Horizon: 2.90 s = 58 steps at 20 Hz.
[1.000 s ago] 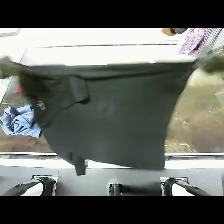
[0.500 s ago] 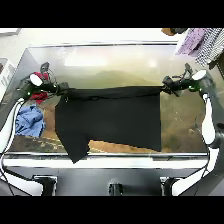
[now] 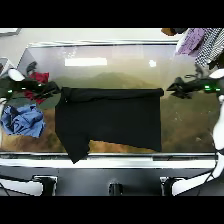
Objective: Fold the clothes and pants, and hang the long-sleeved shirts on hangers.
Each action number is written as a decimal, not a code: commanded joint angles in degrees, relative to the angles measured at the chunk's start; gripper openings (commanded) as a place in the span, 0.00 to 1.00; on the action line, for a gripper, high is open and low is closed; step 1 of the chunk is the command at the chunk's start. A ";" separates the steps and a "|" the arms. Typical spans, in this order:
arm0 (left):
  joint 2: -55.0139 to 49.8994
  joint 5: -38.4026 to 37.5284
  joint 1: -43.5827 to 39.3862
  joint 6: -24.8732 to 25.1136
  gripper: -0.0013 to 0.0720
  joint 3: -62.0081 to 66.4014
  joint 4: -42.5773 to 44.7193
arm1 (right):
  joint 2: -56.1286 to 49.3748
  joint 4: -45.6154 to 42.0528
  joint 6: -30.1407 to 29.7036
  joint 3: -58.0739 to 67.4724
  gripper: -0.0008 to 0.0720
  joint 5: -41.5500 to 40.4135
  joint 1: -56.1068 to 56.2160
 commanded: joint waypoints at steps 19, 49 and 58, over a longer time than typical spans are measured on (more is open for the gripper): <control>19.67 -6.43 11.56 1.03 0.83 -30.60 0.00 | 27.74 1.27 -21.55 -68.39 0.66 -3.69 -13.64; 19.41 5.88 15.08 19.50 0.83 -48.87 -16.96 | 32.22 9.86 -21.29 -69.09 0.05 -4.07 -13.64; 16.11 9.31 10.40 19.28 0.79 -49.09 -17.77 | 36.92 10.75 -21.27 -69.09 0.05 -4.39 -13.64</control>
